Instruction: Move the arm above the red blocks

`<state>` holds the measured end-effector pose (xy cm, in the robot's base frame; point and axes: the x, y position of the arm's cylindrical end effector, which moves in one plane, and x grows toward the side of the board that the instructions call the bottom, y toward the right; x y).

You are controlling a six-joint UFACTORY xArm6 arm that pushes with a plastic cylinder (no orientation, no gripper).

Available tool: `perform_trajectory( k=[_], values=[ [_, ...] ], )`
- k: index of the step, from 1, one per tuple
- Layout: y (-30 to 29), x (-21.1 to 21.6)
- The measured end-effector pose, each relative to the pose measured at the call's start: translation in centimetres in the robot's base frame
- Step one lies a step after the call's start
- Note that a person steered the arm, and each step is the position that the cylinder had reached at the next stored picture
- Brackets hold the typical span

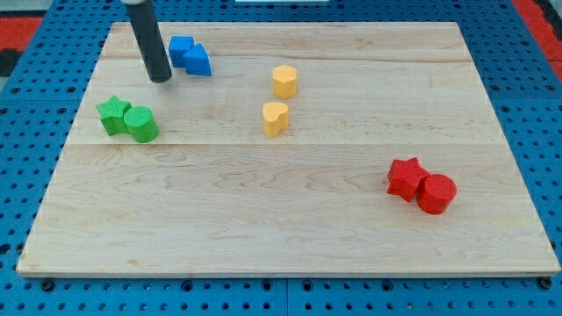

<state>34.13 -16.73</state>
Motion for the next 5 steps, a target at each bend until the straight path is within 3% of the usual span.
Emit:
perform_trajectory(
  k=[2,5],
  values=[
    [9.2,5.2],
    [12.5,6.9]
  ],
)
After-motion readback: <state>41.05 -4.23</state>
